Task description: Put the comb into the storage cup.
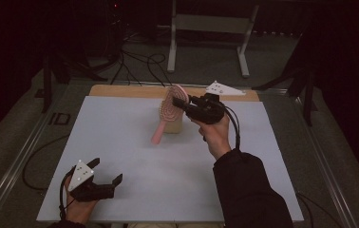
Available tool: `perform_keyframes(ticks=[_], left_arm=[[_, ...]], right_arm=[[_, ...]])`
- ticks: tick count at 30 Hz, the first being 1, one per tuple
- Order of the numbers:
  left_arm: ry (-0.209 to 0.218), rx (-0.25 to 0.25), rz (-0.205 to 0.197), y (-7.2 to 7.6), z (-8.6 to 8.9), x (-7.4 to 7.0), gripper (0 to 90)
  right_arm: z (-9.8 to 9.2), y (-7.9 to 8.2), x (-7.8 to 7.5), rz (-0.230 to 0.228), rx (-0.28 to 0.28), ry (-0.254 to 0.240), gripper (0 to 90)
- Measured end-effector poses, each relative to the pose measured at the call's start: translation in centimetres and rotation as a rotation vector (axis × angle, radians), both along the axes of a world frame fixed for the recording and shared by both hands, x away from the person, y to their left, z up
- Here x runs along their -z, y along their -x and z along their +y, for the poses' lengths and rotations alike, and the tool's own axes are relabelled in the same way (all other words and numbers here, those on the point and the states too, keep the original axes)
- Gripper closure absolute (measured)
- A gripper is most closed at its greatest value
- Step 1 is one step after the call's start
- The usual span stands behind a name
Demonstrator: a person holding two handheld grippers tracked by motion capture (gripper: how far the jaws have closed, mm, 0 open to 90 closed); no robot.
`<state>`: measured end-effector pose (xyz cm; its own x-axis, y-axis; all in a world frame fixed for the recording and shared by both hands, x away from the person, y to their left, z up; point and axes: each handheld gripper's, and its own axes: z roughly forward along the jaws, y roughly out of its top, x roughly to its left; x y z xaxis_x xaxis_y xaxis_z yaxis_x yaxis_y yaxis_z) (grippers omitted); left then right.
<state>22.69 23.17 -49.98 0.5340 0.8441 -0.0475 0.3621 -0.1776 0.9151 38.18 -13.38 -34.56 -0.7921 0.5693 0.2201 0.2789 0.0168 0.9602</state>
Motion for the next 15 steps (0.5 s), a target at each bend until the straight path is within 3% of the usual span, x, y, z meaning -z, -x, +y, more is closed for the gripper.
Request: perform_keyframes(ticks=[15], left_arm=[[-0.001, -0.003, 0.000, 0.00, 0.00, 0.00, 0.0]], right_arm=[[-0.16, -0.74, -0.70, -0.008, 0.027, 0.027, 65.4]])
